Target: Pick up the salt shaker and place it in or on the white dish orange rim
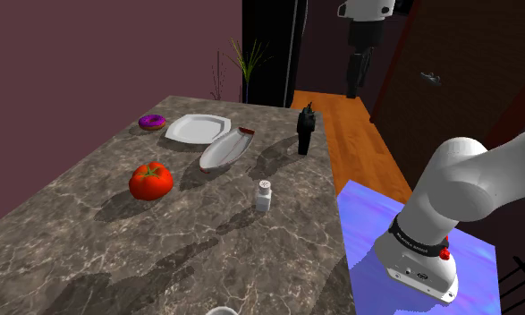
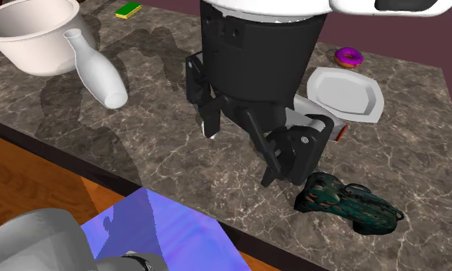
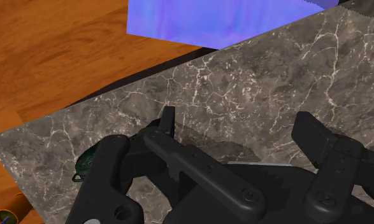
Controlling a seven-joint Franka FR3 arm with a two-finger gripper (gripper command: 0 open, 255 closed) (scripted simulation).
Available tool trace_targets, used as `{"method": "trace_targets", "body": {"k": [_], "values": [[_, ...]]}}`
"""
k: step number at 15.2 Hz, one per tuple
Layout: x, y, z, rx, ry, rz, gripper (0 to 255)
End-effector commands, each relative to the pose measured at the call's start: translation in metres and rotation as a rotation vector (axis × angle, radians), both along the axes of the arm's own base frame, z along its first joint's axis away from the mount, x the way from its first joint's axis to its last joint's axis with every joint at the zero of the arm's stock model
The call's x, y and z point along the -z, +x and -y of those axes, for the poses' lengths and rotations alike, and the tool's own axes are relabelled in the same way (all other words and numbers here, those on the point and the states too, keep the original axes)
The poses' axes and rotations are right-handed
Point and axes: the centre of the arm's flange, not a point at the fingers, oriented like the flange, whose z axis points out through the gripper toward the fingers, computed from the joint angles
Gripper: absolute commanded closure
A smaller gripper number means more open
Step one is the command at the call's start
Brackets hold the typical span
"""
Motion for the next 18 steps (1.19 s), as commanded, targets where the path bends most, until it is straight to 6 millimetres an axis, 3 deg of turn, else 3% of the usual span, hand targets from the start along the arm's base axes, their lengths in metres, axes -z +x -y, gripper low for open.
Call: {"method": "trace_targets", "body": {"k": [1,18], "values": [[0.000,0.000,0.000,0.000,0.000,0.000,0],[0.143,0.099,-0.159,0.027,-0.036,-0.098,0]]}}
